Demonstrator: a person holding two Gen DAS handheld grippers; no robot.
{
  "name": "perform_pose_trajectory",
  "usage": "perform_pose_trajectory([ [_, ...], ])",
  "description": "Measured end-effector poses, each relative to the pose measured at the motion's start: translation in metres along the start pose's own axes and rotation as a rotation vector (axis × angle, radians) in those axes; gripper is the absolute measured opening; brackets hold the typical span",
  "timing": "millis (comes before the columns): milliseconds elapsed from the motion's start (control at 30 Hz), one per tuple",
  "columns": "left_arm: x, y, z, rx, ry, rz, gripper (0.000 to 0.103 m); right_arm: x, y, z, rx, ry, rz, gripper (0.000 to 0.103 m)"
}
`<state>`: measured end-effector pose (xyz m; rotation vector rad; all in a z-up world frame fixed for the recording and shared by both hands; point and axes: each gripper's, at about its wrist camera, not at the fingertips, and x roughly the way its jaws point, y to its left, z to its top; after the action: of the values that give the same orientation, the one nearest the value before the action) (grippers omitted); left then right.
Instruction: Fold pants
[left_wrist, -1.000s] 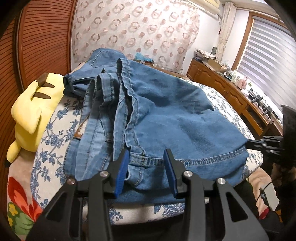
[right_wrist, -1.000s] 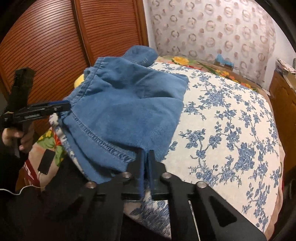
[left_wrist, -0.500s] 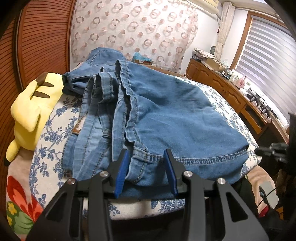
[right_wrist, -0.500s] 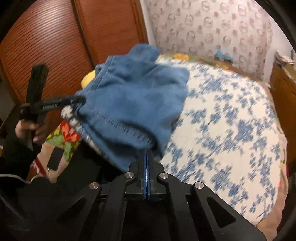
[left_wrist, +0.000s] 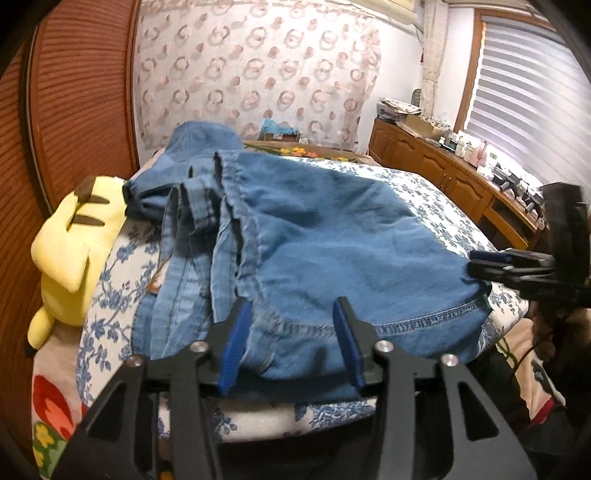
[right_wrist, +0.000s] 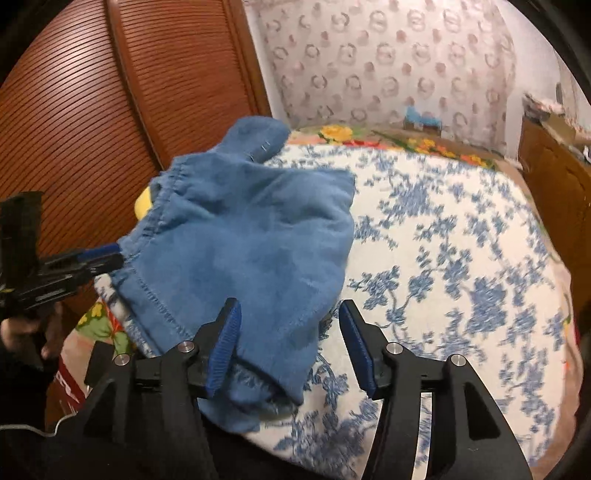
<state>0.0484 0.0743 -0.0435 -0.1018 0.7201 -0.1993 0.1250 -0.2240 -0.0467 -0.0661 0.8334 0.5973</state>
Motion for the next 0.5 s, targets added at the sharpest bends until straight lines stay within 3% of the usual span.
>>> perform_pose_trajectory([
  [400, 0.021, -0.031, 0.004, 0.076, 0.040, -0.005, 0.045, 0.036, -0.003, -0.010, 0.072, 0.076, 0.061, 0.056],
  [500, 0.026, -0.032, 0.002, 0.079, 0.051, -0.001, 0.045, 0.038, -0.001, -0.011, 0.068, 0.074, 0.073, 0.049],
])
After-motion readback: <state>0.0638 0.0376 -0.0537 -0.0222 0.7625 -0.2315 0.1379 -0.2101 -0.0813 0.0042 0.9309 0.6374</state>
